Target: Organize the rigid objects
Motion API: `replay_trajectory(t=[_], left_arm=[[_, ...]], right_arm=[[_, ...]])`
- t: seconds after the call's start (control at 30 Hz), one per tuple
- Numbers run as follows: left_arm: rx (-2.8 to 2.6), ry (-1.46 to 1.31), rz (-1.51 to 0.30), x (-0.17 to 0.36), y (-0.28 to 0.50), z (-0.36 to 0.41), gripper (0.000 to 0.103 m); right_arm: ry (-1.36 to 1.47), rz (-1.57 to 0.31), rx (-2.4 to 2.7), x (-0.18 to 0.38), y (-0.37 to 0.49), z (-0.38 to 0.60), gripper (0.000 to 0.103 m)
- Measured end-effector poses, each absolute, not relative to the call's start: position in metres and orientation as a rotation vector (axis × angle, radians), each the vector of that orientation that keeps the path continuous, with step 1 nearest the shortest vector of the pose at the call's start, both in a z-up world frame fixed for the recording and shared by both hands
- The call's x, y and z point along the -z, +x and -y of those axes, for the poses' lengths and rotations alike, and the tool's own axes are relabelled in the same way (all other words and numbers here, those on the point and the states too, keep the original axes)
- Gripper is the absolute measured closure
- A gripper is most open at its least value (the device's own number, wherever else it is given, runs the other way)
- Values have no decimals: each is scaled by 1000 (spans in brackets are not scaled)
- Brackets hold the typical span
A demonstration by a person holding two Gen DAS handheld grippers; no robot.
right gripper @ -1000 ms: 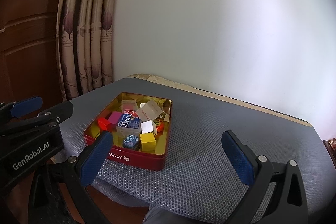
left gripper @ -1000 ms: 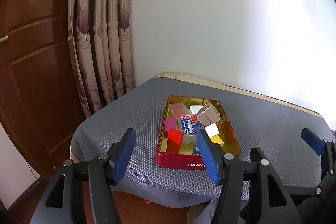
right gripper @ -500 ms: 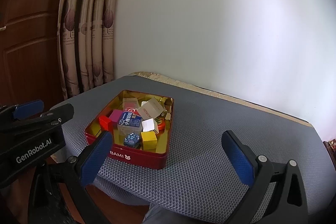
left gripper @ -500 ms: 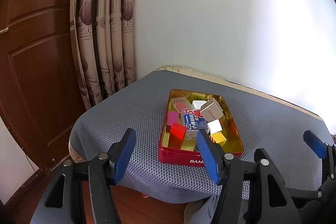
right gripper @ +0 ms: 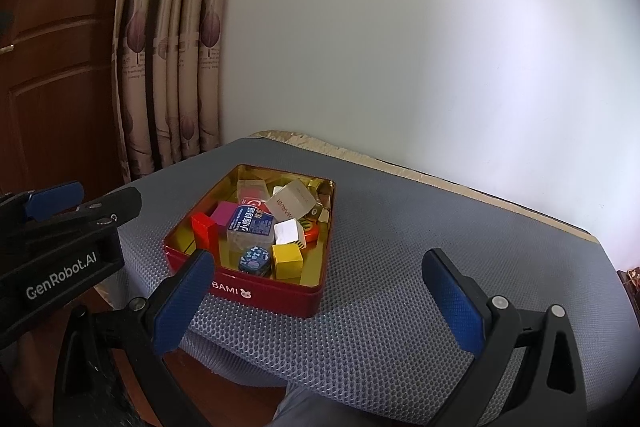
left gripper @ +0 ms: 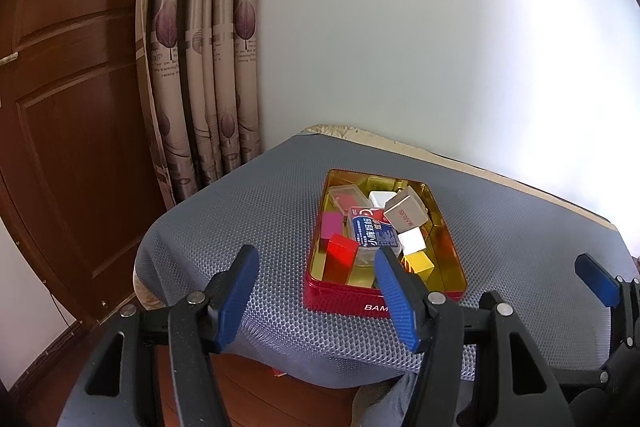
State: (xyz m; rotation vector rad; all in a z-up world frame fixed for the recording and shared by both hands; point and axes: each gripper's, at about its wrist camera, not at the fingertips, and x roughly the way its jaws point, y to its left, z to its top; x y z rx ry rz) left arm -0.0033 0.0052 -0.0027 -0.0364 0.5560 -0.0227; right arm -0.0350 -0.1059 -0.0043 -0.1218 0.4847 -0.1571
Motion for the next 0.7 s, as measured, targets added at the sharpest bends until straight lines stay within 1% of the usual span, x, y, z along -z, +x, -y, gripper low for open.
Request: replay_trajectory(t=[0.7], left_arm=[[21,-26,-558,2,-2,-2,40]], right_arm=[[-131,-493,134,5,-37,105,0]])
